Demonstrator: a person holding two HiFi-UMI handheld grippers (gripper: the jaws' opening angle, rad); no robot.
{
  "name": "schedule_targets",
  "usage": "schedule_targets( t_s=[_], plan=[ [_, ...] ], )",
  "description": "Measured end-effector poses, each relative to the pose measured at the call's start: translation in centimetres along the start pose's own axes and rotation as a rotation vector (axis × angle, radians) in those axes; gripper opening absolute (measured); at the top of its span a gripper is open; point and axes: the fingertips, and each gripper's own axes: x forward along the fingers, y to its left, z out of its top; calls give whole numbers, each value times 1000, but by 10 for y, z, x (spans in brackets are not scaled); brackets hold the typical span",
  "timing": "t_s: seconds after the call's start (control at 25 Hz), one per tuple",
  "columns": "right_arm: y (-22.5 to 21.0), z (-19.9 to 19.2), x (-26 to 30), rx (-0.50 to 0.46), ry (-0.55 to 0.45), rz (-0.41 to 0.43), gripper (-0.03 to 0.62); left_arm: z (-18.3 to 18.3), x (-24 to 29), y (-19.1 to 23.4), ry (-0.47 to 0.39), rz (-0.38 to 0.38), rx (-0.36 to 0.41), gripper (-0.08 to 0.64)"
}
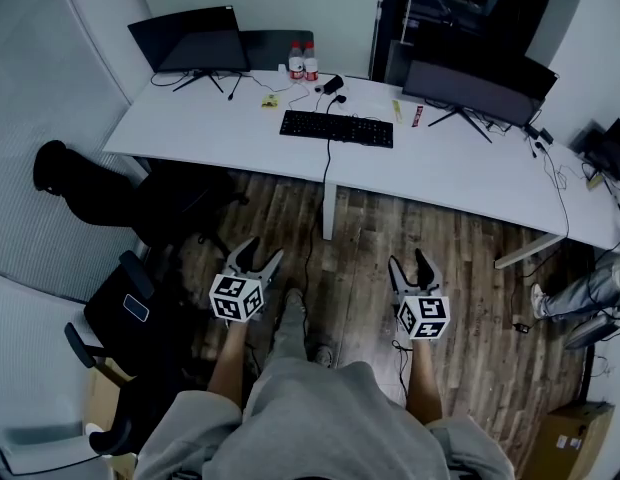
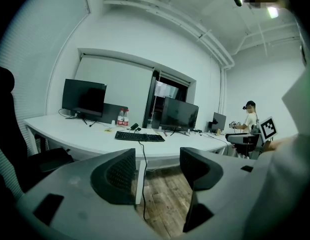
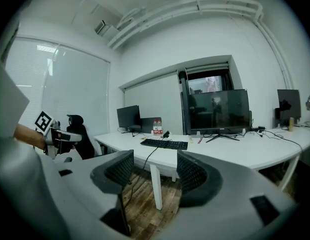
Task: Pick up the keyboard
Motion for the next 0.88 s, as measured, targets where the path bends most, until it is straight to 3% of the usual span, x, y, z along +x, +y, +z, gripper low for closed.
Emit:
schedule_targets(
  t_s=[0.36, 0.88],
  plan=[
    [-4, 1, 37, -17, 14, -3, 253, -2, 30, 26, 0, 1, -16, 276],
    [-37, 32, 130, -23, 33, -71, 250, 33, 133, 86, 2, -58, -37, 276]
  ],
)
